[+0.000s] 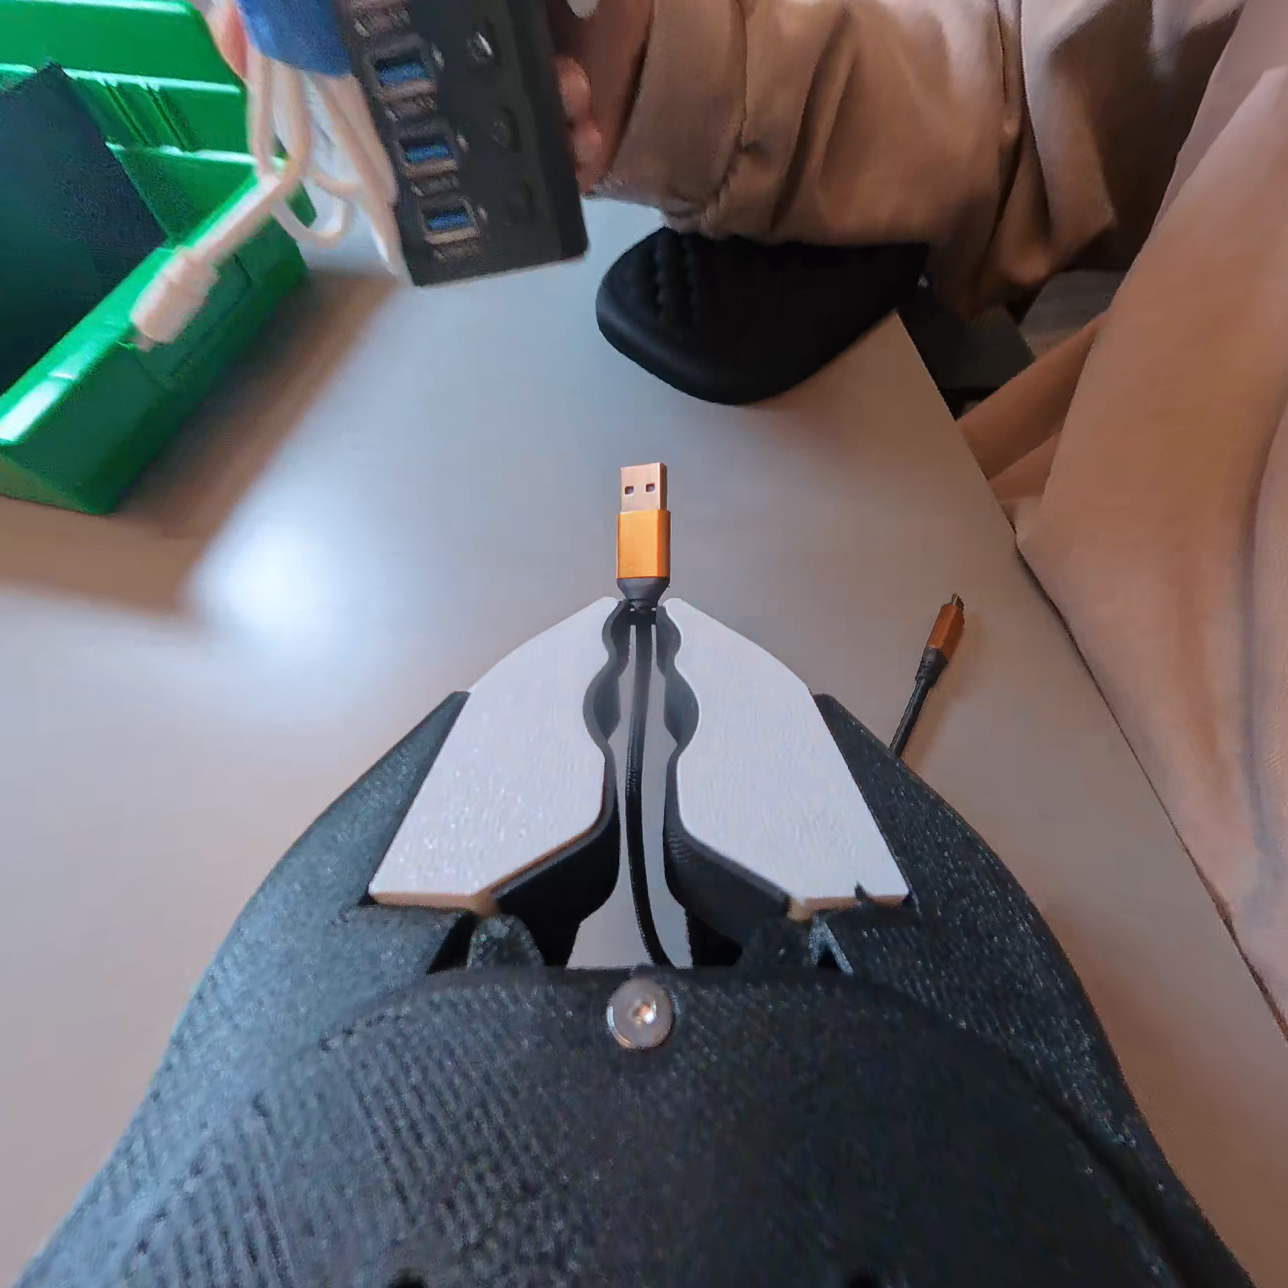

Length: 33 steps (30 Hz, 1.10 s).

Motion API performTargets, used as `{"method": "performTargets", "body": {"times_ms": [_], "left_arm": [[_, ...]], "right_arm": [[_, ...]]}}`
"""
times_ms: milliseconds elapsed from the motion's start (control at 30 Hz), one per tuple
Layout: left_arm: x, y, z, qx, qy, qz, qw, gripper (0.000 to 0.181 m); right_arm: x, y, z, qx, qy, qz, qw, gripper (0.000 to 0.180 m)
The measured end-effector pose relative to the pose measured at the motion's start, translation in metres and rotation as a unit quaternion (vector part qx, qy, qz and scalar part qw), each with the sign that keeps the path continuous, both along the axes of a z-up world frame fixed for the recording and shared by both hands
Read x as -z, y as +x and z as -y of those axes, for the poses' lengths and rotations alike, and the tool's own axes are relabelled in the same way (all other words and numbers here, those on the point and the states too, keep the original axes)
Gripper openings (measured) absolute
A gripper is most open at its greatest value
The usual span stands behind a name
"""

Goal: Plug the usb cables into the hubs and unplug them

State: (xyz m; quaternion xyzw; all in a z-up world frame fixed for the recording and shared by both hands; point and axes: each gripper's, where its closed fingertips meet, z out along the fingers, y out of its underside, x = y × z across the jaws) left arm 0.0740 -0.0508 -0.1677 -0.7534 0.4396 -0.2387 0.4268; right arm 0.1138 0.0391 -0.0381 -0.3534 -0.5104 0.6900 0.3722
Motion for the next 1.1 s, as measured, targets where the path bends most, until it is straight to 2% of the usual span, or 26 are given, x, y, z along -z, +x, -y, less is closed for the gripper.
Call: {"method": "performTargets", "body": {"times_ms": [167,333,600,733,867,1000,1100], "left_arm": [[-0.015,-0.003,-0.011,-0.052,0.015,0.008,0.998,0.008],[-0.037,-0.004,-0.01,-0.073,0.04,-0.013,0.996,0.008],[-0.065,-0.049,-0.02,-0.15,0.058,-0.078,0.984,0.007],[-0.078,-0.043,-0.026,-0.127,0.042,-0.138,0.981,0.007],[-0.064,-0.022,-0.032,-0.068,0.01,-0.203,0.977,0.008],[-0.07,-0.011,-0.032,-0.038,-0.008,-0.166,0.985,0.007],[-0.068,-0.027,-0.039,-0.057,-0.011,-0.192,0.98,0.007]], "right_arm": [[0.001,0.0,0.016,-0.058,-0.027,-0.001,0.998,0.072],[0.012,-0.004,0.032,-0.104,-0.027,0.018,0.994,0.072],[0.025,-0.009,0.053,-0.155,-0.021,0.047,0.987,0.072],[0.035,-0.015,0.064,-0.16,0.007,0.07,0.985,0.072],[0.04,-0.02,0.067,-0.143,0.022,0.081,0.986,0.072],[0.04,-0.018,0.058,-0.113,0.036,0.088,0.989,0.072],[0.042,-0.018,0.059,-0.119,0.044,0.093,0.988,0.072]]}}
